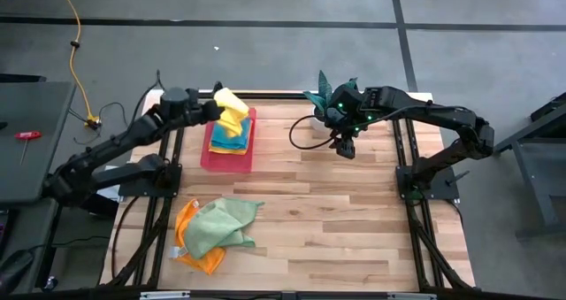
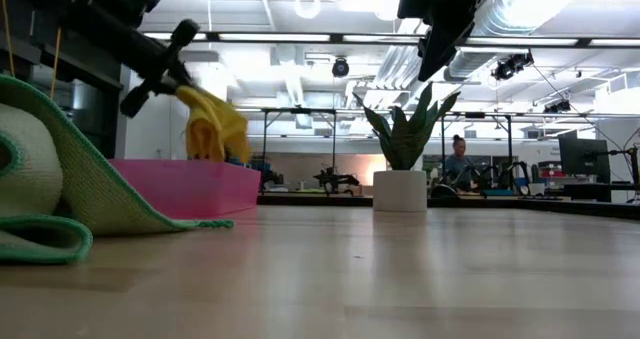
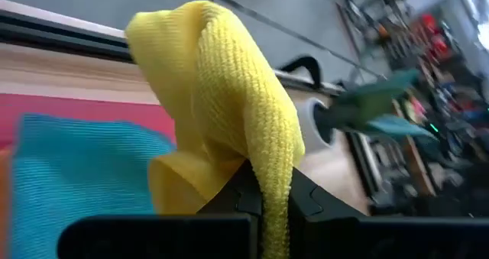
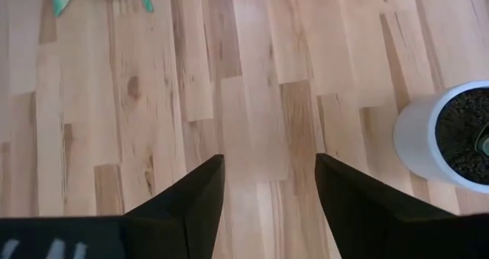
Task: Fold microfiber towels
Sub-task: Put the folded yellow microfiber towel into the pink bin
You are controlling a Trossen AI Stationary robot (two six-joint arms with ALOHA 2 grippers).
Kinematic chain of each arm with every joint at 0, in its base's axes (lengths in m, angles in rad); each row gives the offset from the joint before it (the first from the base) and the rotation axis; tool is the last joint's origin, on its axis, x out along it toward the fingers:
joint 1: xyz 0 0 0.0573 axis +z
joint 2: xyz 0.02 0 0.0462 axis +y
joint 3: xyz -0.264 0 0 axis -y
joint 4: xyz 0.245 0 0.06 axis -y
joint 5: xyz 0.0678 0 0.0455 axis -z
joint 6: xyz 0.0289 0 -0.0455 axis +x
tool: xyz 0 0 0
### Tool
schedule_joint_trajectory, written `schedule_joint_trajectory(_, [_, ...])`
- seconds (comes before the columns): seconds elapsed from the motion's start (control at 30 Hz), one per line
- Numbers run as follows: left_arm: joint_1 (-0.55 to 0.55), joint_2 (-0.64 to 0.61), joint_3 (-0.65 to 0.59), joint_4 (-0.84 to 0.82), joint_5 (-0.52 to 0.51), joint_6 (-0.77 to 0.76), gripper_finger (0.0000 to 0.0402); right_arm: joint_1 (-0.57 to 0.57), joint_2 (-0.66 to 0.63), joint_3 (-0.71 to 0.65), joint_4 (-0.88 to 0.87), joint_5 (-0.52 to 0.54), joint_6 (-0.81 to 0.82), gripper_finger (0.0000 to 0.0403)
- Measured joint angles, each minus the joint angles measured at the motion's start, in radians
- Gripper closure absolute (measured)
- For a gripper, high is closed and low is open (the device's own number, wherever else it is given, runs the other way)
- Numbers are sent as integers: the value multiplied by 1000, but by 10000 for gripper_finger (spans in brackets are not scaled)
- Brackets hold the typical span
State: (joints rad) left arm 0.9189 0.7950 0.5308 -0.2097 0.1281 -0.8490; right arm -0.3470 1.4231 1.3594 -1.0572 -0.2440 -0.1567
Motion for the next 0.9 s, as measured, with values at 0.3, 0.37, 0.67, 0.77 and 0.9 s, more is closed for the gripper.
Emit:
schedule_joint_trajectory(0.3, [-133, -41, -115, 46, -203, -157, 401, 0, 0, 0, 26, -1, -2, 206])
schedule_joint_trajectory(0.37, [-159, -28, -155, 99, -232, -186, 401, 0, 0, 0, 33, -1, -2, 206])
schedule_joint_trajectory(0.67, [-215, 64, -314, 294, -274, -322, 401, 0, 0, 0, 64, -2, 24, 206])
schedule_joint_trajectory(0.77, [-250, 106, -320, 308, -310, -348, 401, 0, 0, 0, 78, -2, 27, 206])
schedule_joint_trajectory(0.9, [-287, 144, -322, 346, -374, -387, 401, 0, 1, 0, 97, 2, 51, 206])
